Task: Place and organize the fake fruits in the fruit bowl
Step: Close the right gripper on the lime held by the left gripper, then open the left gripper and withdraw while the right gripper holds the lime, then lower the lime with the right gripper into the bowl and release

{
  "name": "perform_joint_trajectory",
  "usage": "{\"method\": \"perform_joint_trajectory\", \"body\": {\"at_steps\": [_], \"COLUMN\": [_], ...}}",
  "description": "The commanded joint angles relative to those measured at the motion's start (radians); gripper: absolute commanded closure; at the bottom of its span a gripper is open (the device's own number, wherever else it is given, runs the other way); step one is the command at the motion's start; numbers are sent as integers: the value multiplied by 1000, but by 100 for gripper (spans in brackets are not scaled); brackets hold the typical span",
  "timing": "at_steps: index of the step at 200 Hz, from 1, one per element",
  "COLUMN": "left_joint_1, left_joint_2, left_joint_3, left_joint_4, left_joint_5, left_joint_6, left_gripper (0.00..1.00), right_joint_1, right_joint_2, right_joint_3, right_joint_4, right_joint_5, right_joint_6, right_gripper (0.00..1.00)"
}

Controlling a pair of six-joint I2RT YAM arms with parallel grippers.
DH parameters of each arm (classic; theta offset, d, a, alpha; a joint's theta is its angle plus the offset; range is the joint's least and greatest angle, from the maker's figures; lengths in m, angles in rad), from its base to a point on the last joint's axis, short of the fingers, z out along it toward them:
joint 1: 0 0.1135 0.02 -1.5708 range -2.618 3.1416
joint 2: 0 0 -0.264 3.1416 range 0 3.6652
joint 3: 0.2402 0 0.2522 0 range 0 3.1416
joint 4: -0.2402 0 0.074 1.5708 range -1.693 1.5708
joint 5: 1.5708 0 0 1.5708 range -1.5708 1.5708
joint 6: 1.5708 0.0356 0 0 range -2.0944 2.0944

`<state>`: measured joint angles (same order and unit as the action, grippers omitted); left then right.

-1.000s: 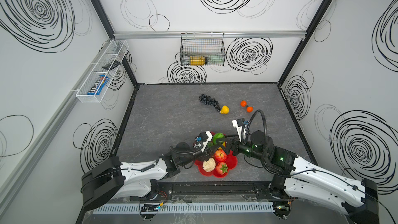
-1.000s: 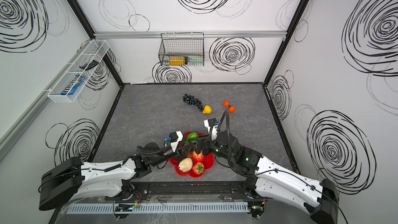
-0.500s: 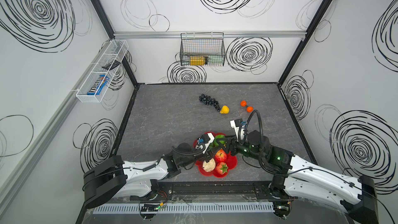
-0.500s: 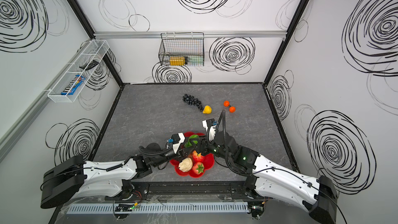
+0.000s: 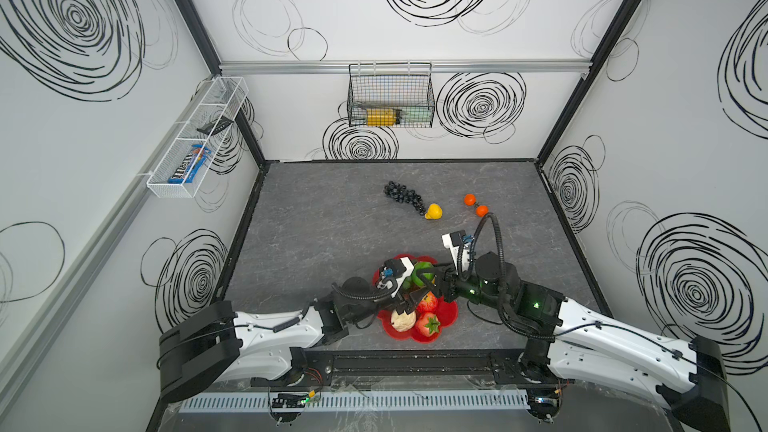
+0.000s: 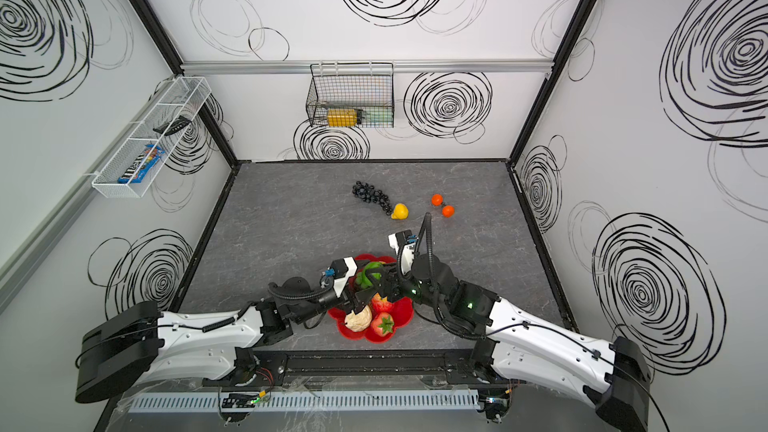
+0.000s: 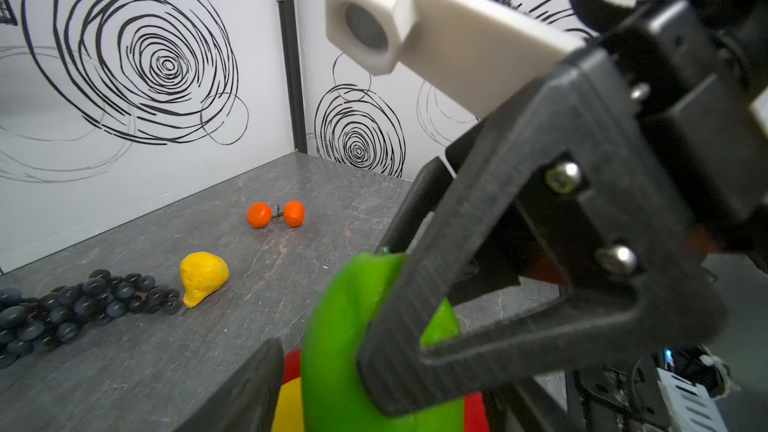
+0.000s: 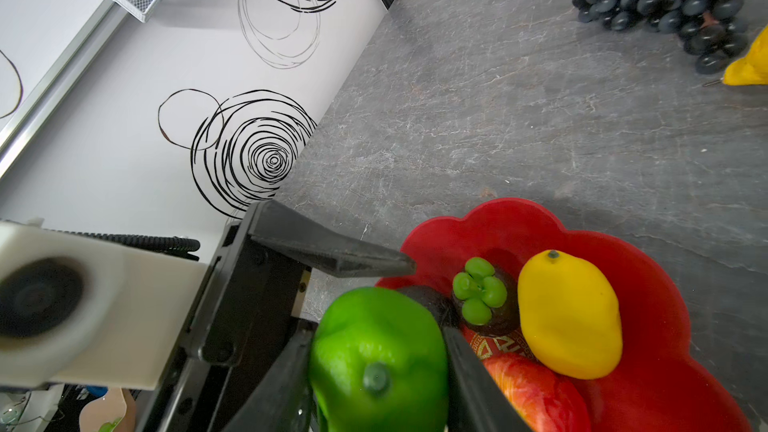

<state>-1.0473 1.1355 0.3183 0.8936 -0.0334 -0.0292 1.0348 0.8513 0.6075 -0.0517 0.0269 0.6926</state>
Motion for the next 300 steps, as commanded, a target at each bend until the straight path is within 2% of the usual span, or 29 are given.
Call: {"method": "perform_joint_trajectory", "body": {"at_steps": [1, 19, 46, 79, 99, 140, 174, 185, 190, 198, 227, 300], "left_joint_1": [1, 4, 4, 12, 46, 145, 179, 185, 189, 194, 218, 236], "left_joint_2": [-99, -183, -291, -447, -523, -613, -677, -700, -709, -724, -772, -965], "left_joint_3": [-36, -86, -121, -182, -214, -253, -278, -283, -283, -279, -281, -291], "left_joint_4": [38, 62, -2, -101, -163, -199, -234, -256, -273, -299, -370, -559], "left_joint_5": [-104, -118, -162, -327, -411, -395, -420, -453, -475, -504, -518, -667], "left_joint_6": [-2, -6, -26, -73, -123, -219, -265, -286, -298, -316, -347, -418], "left_gripper": [14, 6, 4, 3, 2, 1, 1, 0, 4, 4, 4, 4], "right_joint_1": [-12, -52, -142, -174, -172, -108, -35, -14, -7, 6, 51, 108], "right_joint_2": [-8, -10, -4, 50, 100, 227, 359, 404, 423, 455, 572, 818], "right_joint_3": [46, 54, 49, 58, 64, 125, 194, 219, 230, 249, 333, 541], "right_joint_4": [-40, -68, -76, -87, -76, -75, -61, -56, -56, -58, -91, -260], "right_joint_5": [47, 45, -7, 17, 16, 66, 85, 87, 87, 89, 101, 167], "right_joint_6": [-48, -71, -98, -144, -160, -199, -227, -236, -239, -247, -286, -326], "right_gripper": [51, 51, 51, 51, 51, 51, 51, 52, 52, 52, 52, 54]}}
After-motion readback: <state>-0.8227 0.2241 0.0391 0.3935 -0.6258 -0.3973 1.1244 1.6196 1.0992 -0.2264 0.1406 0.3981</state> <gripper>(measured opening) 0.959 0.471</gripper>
